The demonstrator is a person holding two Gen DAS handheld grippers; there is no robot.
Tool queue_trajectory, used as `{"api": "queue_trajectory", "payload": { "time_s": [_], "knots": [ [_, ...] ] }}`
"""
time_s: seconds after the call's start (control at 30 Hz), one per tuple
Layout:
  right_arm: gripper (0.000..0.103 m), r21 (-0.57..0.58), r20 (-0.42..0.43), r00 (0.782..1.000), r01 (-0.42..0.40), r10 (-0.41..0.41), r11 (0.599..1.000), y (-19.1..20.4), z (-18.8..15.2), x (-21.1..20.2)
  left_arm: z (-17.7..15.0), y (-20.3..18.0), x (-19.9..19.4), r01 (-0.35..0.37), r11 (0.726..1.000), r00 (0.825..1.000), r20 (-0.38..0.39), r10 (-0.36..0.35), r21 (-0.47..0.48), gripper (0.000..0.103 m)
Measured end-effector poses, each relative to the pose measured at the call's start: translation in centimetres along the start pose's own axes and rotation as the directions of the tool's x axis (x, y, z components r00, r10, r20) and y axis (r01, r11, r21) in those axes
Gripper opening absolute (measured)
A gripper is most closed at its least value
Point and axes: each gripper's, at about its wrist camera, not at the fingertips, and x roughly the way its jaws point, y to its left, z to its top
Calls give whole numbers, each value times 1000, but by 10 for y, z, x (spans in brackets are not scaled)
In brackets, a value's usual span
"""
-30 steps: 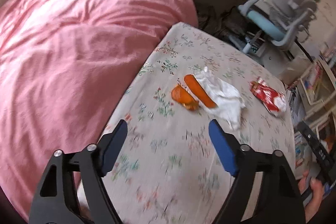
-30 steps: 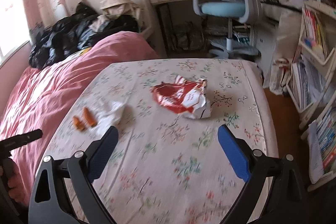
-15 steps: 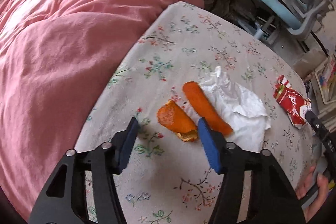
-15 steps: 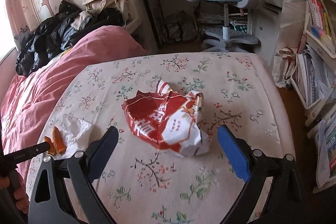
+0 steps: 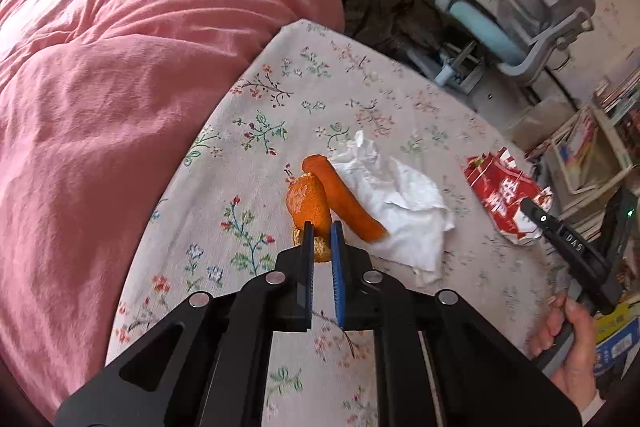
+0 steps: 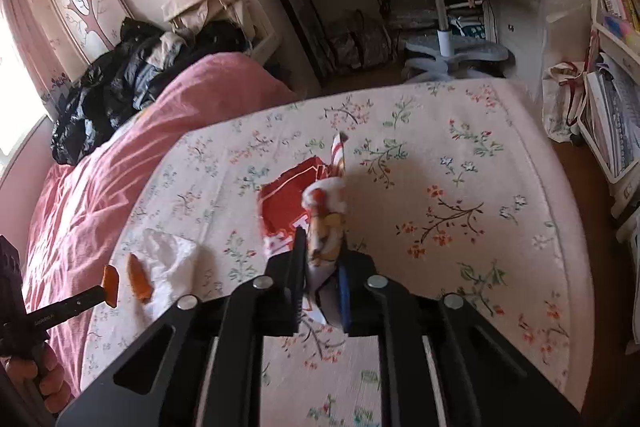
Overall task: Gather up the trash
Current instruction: 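Grasp an orange peel with the left tool while the right grasps the red wrapper, then carry peel and wrapper to the yellow bucket and open both tools over it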
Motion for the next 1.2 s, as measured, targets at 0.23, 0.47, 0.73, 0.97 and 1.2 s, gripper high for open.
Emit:
{"api": "queue_trajectory", "payload": {
  "time_s": [0.23,0.47,0.73,0.97,1.2],
  "knots": [
    [12,17,28,999,-29,28,999,3,-7,-26,-10,14,-19,43,997,999,17,-42,-66,8],
    [12,50,70,991,-119,115,992,14,-18,-63,-15,3,-24,42,999,999,28,-42,0,8],
    [12,-15,71,966,-247,248,969,49,-64,-121,-60,-28,-74,73,988,994,74,-84,137,8],
    [12,-117,-45,963,-271,267,956,74,-148,-171,-134,-46,-113,19,963,995,87,-44,269,8],
    [12,-184,-235,959,-207,162,961,85,-216,-172,-183,-53,-129,10,944,997,66,-34,330,8]
  ]
}}
